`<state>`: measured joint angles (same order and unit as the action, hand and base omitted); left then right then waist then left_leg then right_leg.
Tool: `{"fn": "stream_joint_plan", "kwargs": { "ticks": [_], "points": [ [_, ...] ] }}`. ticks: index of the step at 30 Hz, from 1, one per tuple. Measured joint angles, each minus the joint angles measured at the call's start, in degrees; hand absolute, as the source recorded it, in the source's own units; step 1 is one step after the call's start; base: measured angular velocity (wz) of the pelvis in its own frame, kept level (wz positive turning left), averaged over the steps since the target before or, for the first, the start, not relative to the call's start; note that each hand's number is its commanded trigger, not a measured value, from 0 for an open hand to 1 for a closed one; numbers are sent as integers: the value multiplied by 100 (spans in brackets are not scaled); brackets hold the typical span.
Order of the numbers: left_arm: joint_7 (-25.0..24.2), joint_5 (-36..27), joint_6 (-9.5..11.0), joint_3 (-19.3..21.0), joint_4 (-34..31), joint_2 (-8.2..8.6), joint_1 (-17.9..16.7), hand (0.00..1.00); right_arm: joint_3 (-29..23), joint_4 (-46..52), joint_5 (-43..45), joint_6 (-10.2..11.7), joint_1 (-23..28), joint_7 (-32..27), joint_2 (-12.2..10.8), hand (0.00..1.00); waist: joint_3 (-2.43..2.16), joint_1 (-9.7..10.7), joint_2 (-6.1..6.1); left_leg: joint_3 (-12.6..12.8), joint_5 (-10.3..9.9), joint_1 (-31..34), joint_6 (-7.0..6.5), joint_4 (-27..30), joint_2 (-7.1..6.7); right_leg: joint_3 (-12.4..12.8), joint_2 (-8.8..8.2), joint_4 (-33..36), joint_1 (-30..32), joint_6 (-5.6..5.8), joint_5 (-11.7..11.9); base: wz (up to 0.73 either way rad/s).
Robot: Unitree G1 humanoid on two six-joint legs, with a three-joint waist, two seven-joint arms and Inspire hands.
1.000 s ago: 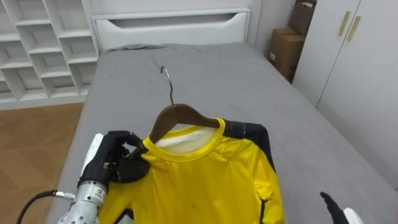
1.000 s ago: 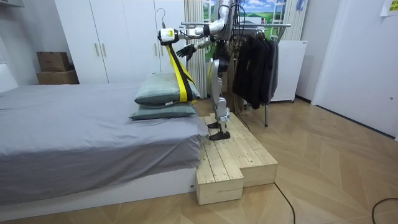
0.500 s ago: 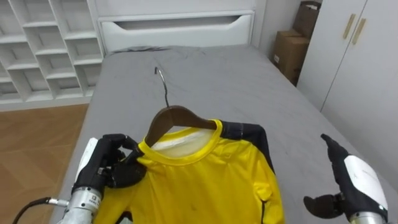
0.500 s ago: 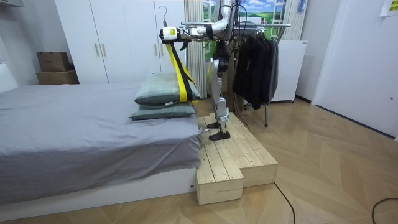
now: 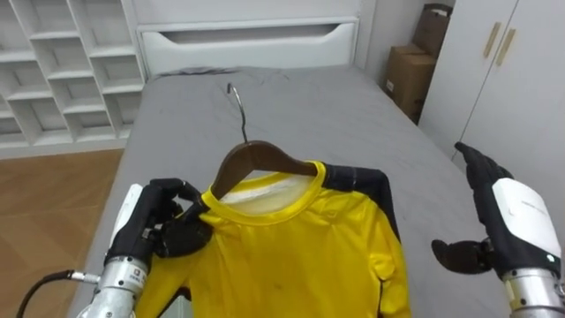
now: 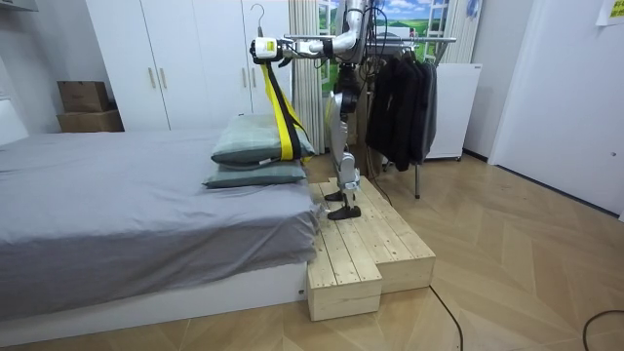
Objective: Hang clothes
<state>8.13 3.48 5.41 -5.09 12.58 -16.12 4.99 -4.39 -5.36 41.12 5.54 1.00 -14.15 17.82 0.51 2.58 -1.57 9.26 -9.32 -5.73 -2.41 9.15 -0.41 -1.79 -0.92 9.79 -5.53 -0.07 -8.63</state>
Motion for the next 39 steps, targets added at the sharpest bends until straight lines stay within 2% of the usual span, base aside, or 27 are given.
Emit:
{"fn": "stream_joint_plan", "kwargs": {
  "ticks": [4, 9, 12, 18, 22, 31, 39],
  "points": [
    [-38, 9, 1, 5, -29, -1, 0, 100, 80, 361, 20, -5, -28, 145, 120, 0, 21, -107, -43, 15, 0, 7, 0, -22, 1, -4, 3, 12, 60, -2, 1, -2],
    [-37, 126, 1, 10, -243, -10, 0, 100, 113, 509, 83, 1, -316, 386, 336, 0, 12, -157, -122, 13, 0, 12, 0, -51, 0, -15, 1, 7, 75, -3, 2, 0],
    [-35, 129, 1, 11, -314, -26, 0, 100, 114, 736, 86, 22, -338, 443, 356, 0, 0, -172, -148, 11, -1, 12, 1, -54, 1, -15, 2, 4, 55, -3, 2, 0],
    [-34, 127, 0, 10, -362, -31, 1, 100, 173, 784, 68, 18, -338, 648, 380, 0, 0, -159, -149, 10, -5, 26, 5, -60, 11, -29, 0, 5, 64, -4, 3, 0],
    [-42, 126, 1, 11, -649, -57, 2, 100, 341, 862, 65, 18, -446, 911, 527, 0, -1, -162, -149, 11, -5, 32, 5, -64, 5, -24, 3, 12, 82, -9, 6, 0],
    [-58, 181, 3, 4, -977, -57, 2, 100, 603, 1165, 95, 21, -581, 1071, 545, 0, -2, -170, -154, -8, -4, 58, 5, -61, 0, -26, 2, -13, 74, -9, 6, 1],
    [-362, 346, 2, 0, -1316, -58, 7, 100, 673, 1165, 182, 9, -584, 1189, 545, 0, 5, -284, -176, -77, -4, 72, 5, -44, 3, -123, -2, -11, 56, -9, 6, 5]
  ]
}}
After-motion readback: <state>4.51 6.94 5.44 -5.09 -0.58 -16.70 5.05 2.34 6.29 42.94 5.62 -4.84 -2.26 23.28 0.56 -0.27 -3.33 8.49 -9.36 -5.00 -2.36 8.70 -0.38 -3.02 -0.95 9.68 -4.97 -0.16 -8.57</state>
